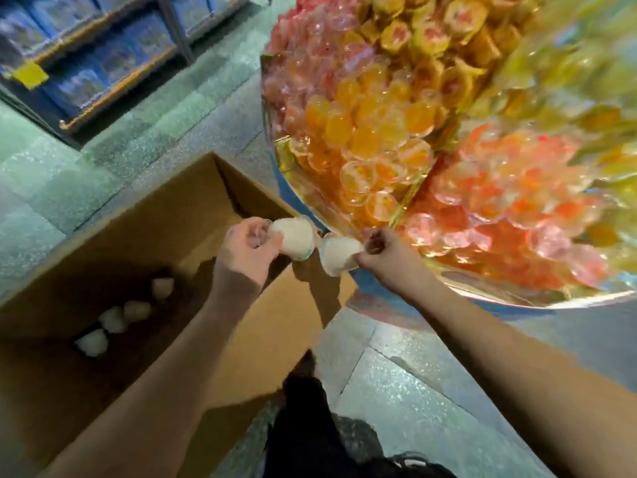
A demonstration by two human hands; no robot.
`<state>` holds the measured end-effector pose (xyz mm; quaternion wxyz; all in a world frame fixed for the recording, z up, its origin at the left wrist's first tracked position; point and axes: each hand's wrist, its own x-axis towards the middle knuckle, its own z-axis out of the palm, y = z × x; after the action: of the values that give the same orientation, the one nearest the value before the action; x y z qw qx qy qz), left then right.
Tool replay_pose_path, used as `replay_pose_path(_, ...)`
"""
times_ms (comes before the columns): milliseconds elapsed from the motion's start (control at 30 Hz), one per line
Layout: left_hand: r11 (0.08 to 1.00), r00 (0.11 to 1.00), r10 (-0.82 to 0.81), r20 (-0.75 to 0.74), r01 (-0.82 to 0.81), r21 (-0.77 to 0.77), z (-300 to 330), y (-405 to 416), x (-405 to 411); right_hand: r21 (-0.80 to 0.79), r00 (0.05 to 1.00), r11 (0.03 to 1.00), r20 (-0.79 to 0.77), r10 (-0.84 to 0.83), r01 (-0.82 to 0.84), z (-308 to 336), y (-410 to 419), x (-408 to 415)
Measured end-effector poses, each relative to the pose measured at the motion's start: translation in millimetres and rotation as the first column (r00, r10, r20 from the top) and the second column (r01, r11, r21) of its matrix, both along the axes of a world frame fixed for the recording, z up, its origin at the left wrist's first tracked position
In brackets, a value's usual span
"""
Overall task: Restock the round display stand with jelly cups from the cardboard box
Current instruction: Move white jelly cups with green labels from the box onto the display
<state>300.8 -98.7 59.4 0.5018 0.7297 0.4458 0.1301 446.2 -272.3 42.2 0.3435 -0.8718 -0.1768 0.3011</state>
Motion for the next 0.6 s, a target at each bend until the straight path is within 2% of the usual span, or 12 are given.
replay_pose_path(167, 0.937, 0.951, -0.309, -0.01, 0.306, 0.165, 46.3, -140.4, 73.1, 0.07, 0.966, 0.973, 0.124, -0.229, 0.221, 54.1, -183.3, 34.1)
replay_pose_path(367, 0.776, 0.803, -0.595, 0.033, 0.563, 0.284, 110.0, -310.4, 153.3, 0.133, 0.838, 0.871, 0.238, -0.491, 0.473, 114.8, -379.5, 58.7)
replay_pose_path(600, 0.568, 0.635, -0.773, 0.003, 0.69, 0.449, 154.6, -435.3, 232.8, 0.168, 0.717, 0.789, 0.341, -0.609, 0.59, 160.6, -518.9, 90.3)
